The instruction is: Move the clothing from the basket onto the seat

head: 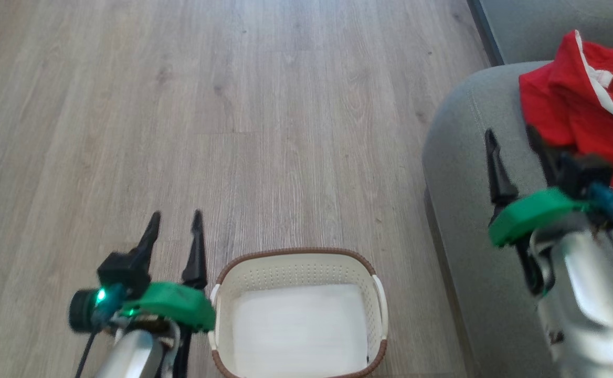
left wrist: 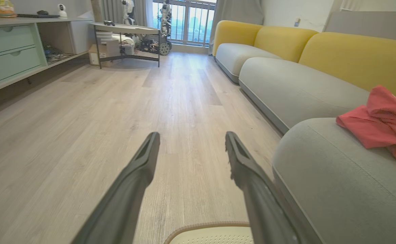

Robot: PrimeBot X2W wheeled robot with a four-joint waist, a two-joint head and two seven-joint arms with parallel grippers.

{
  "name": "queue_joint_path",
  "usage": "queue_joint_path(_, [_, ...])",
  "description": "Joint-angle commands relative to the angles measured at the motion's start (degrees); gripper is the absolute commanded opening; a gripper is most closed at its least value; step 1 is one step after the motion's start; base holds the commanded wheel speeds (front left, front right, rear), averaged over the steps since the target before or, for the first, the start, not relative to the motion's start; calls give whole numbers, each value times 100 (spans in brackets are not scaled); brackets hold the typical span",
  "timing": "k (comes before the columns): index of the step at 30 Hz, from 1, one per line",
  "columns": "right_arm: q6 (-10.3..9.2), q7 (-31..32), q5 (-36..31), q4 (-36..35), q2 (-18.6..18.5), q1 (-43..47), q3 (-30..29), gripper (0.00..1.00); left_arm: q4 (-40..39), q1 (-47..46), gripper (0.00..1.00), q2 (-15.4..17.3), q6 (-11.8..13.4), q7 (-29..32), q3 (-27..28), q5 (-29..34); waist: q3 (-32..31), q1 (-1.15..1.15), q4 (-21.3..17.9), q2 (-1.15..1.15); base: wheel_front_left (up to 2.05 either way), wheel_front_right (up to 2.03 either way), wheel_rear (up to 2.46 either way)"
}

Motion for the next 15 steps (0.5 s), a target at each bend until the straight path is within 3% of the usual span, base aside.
queue_joint_path(1, [-2,-53,-133,-338,134,34,-17,100,-272,-88,100,150,51,-71,335,71,-41,1,36,0,0,0,0])
queue_joint_path(7, [-2,-53,-492,-1099,580,903,-403,100,-543,518,100,172,114,-72,756,80,-107,1,95,0,0,0,0])
queue_joint_path(15, [-2,-53,-300,-1938,667,1800,-381,100,-783,1149,100,130,90,-72,1034,137,-150,1,153,0,0,0,0])
